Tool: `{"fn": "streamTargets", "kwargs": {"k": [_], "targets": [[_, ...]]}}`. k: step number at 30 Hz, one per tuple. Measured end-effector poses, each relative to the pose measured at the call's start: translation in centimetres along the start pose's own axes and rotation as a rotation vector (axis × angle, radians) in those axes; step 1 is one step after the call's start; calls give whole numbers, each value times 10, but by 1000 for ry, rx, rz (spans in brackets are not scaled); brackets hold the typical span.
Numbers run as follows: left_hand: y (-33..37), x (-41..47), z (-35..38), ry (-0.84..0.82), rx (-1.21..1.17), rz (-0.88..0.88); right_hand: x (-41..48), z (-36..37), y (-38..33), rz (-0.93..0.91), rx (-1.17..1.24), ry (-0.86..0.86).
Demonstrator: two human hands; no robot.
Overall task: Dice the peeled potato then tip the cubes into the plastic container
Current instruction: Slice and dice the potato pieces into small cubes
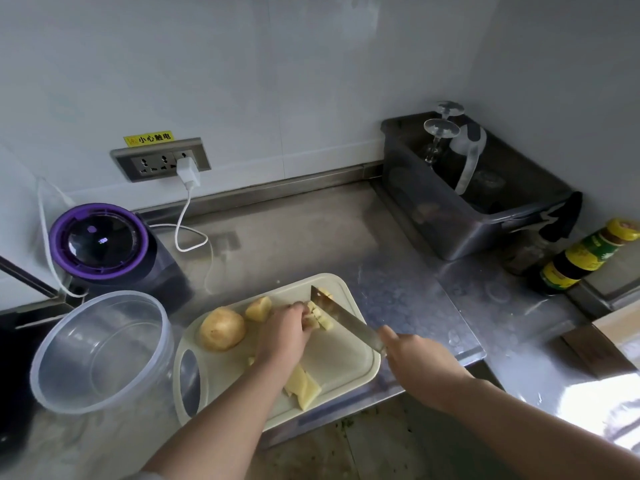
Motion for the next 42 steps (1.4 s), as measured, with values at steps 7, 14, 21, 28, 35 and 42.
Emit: {"fn": "streamTargets", "kwargs": {"k": [7,14,21,28,35,42], "targets": [[-32,-6,-21,-57,-253,15,-6,7,-8,-80,-11,-43],[-46,-31,-18,-267,-38,112,19,8,-14,-59,-71,-30],[-23,-35,4,-295,248,299,15,-1,-17,-78,-24,43],[-33,-30,2,-236,167,251,3,-2,-18,-82,11,39],[-36,-25,1,-225,169,199,1,2,-17,-73,36,41],[-15,-19,6,-87,60,111,0,-1,-10,-15,56,77]]}}
Point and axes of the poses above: each hand's wrist, its own x-axis towards the middle knuckle, its own z-axis out of the palm, y = z × x, the point moved 10 cm from there along x, towards the middle knuckle, and after that the axes turned 3 degrees about x, right-handed, at the moved point
